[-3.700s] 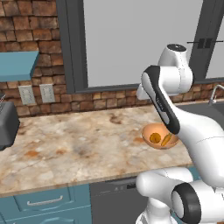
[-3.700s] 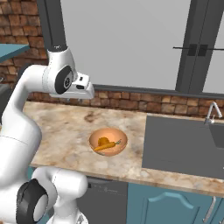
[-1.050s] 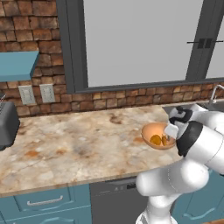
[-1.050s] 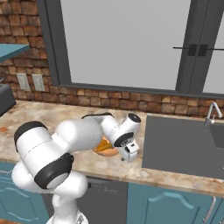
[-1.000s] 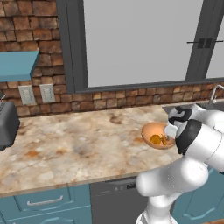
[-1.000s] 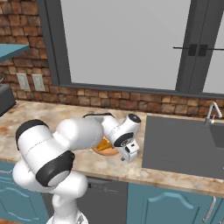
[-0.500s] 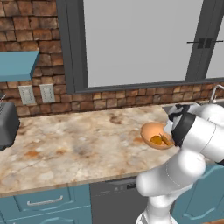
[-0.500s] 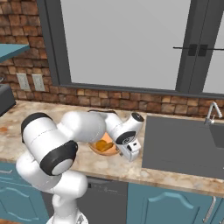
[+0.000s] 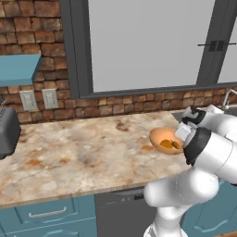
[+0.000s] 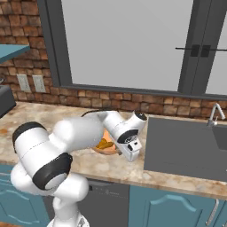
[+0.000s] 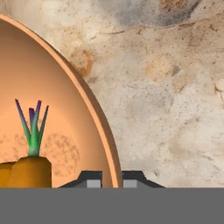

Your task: Dump the orange and carrot from the bowl so the bowl can be washed. Place the bowl in the sink after clearing the leftovers.

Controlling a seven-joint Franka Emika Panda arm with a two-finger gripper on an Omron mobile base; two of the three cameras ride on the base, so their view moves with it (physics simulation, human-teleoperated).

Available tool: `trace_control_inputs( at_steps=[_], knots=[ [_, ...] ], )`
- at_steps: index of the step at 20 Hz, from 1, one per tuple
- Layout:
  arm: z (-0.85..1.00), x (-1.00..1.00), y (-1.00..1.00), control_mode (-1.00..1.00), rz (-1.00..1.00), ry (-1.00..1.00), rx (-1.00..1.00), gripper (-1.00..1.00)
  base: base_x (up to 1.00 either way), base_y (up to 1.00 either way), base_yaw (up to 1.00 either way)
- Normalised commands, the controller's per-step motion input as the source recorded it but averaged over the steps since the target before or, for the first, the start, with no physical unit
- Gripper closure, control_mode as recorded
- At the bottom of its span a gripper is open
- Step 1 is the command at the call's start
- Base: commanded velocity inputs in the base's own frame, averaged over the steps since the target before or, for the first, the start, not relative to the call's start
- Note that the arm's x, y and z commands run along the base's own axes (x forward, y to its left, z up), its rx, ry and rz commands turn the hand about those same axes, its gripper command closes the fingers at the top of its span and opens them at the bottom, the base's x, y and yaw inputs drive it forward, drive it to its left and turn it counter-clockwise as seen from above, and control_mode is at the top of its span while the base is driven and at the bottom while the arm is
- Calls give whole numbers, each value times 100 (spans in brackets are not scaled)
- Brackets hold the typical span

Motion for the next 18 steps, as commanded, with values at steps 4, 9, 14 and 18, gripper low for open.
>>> trace_control_inputs(
  at_steps=[4, 9, 14, 18],
  knots=[
    [68, -64, 63, -100, -6, -13, 0, 100, 0, 0, 0],
    [72, -91, 64, -100, -3, -21, 0, 100, 0, 0, 0],
    [51, -58, 60, -100, -1, -11, -3, 100, 0, 0, 0],
    [62, 1, 59, -100, 0, 7, 0, 100, 0, 0, 0]
  ],
)
